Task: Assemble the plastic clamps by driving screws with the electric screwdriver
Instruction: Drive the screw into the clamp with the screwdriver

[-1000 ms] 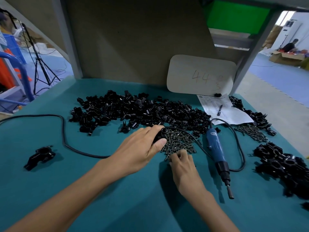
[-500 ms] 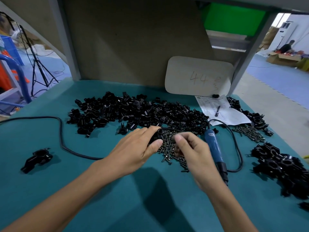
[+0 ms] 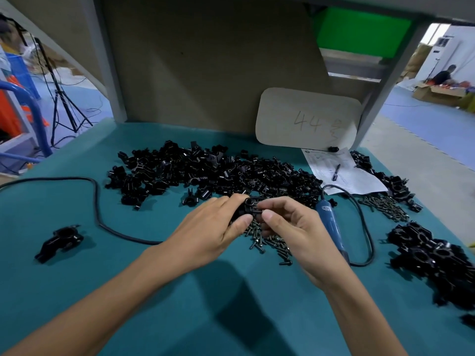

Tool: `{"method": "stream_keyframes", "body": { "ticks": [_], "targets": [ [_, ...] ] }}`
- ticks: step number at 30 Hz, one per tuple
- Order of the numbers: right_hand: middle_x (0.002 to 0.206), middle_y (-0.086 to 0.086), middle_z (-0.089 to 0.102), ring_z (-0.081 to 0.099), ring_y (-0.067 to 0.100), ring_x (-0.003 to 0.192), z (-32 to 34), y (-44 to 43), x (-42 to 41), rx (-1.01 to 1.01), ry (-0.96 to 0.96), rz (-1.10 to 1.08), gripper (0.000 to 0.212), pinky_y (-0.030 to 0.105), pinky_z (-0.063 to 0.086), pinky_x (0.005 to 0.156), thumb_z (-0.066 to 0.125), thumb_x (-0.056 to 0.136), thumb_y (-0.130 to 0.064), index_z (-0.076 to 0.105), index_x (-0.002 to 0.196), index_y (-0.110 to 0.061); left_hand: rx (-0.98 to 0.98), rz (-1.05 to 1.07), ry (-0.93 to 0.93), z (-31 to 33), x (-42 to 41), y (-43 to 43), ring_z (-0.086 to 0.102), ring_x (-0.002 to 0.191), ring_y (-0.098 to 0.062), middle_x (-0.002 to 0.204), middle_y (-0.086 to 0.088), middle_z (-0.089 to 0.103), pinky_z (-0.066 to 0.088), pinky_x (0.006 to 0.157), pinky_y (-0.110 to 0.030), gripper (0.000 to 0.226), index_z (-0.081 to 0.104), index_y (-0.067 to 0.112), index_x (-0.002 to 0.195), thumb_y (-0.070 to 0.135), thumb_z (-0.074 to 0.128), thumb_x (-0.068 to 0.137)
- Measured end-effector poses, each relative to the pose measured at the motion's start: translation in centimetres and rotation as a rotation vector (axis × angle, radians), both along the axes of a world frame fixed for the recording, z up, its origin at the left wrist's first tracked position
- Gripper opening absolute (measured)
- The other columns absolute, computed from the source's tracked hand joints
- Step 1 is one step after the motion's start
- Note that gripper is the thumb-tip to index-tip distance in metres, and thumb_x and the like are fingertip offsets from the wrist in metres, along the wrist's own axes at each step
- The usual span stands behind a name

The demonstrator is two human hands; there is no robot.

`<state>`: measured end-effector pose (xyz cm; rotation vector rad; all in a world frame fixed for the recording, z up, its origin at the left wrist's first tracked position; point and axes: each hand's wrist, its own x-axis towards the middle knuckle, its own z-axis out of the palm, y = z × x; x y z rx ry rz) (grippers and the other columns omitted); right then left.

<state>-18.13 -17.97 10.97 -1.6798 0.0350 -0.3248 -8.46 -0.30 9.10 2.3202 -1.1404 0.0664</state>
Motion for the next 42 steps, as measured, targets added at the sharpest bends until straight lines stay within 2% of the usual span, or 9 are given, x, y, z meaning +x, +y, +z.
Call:
{"method": "stream_keyframes", "body": {
  "ticks": [8,15,20,24,29,33,37,39,42],
  "targets": [
    [0.081,-0.002,0.071,0.063,0.009,0.076,-0.6,-0.4,0.7,0.024,0.061,-0.002,0.005,0.023,0.054,0.070,0.069,0.096,-0.013,0.072,0.099,-0.010,0.025,0.006,-0.037,0.5,-0.3,0.1,0.045,0.096,-0.011,0.108,0.014,0.053,0.042,0.083,-0.035,0.048,0.037,0.036,0.133,0.064,0.019,0.098],
    [0.067,0.001,0.044,0.039,0.019,0.064,0.2,0.1,0.8,-0.400,0.025,-0.019,0.049,0.043,0.035,0.061,0.044,0.102,-0.048,0.048,0.079,-0.005,0.040,-0.005,-0.080,1.1,-0.7,-0.3,0.042,0.095,-0.010,0.108,0.013,0.054,0.035,0.082,-0.028,0.055,0.039,0.034,0.138,0.064,0.018,0.097],
    [0.069,-0.004,0.051,0.047,0.014,0.065,0.7,-0.5,0.4,-0.320,0.137,0.142,0.030,0.033,0.043,0.061,0.046,0.109,-0.026,0.052,0.083,-0.010,0.049,0.006,-0.074,1.2,-0.5,0.0,0.040,0.094,-0.009,0.105,0.013,0.051,0.028,0.076,-0.027,0.054,0.038,0.033,0.138,0.063,0.019,0.098],
    [0.060,-0.010,0.046,0.041,0.007,0.056,0.8,-0.5,0.6,-0.403,0.116,0.135,0.048,0.023,0.035,0.054,0.038,0.107,-0.045,0.049,0.072,-0.013,0.047,-0.003,-0.085,1.3,-0.6,-0.1,0.040,0.090,-0.009,0.101,0.013,0.052,0.033,0.077,-0.028,0.050,0.040,0.033,0.136,0.061,0.022,0.099],
    [0.057,-0.010,0.046,0.040,0.006,0.053,0.7,-0.7,0.9,-0.409,0.165,0.168,0.046,0.021,0.035,0.053,0.035,0.106,-0.041,0.043,0.066,-0.022,0.054,-0.013,-0.070,1.3,-0.9,-0.1,0.042,0.093,-0.010,0.106,0.011,0.054,0.038,0.081,-0.030,0.052,0.038,0.034,0.137,0.063,0.019,0.098],
    [0.059,-0.011,0.046,0.040,0.004,0.054,0.5,-0.7,0.8,-0.409,0.181,0.176,0.054,0.019,0.033,0.053,0.031,0.105,-0.059,0.045,0.069,-0.021,0.018,-0.015,-0.072,1.3,-0.7,-0.1,0.040,0.092,-0.008,0.105,0.013,0.053,0.032,0.077,-0.027,0.048,0.041,0.033,0.136,0.060,0.024,0.100],
    [0.062,-0.009,0.043,0.040,0.006,0.054,0.5,-0.9,0.9,-0.312,0.162,0.210,0.036,0.022,0.035,0.051,0.036,0.106,-0.037,0.040,0.073,-0.021,0.026,-0.031,-0.067,1.3,-0.8,-0.1,0.043,0.094,-0.009,0.106,0.013,0.054,0.037,0.080,-0.030,0.045,0.040,0.034,0.134,0.060,0.024,0.100],
    [0.056,-0.010,0.043,0.038,0.006,0.051,0.5,-1.0,0.9,-0.382,0.141,0.205,0.050,0.020,0.033,0.050,0.034,0.108,-0.051,0.044,0.067,-0.024,0.008,-0.035,-0.055,1.3,-0.8,-0.1,0.043,0.093,-0.009,0.104,0.014,0.054,0.038,0.079,-0.030,0.041,0.041,0.036,0.130,0.060,0.025,0.100],
    [0.061,-0.009,0.057,0.050,0.005,0.054,0.0,-2.7,0.7,-0.570,0.196,0.063,0.071,0.020,0.040,0.054,0.026,0.086,-0.089,0.056,0.074,-0.026,0.004,-0.020,-0.066,1.1,-0.5,0.0,0.043,0.094,-0.009,0.104,0.014,0.054,0.033,0.076,-0.028,0.047,0.040,0.036,0.131,0.063,0.021,0.098]
  ]
}}
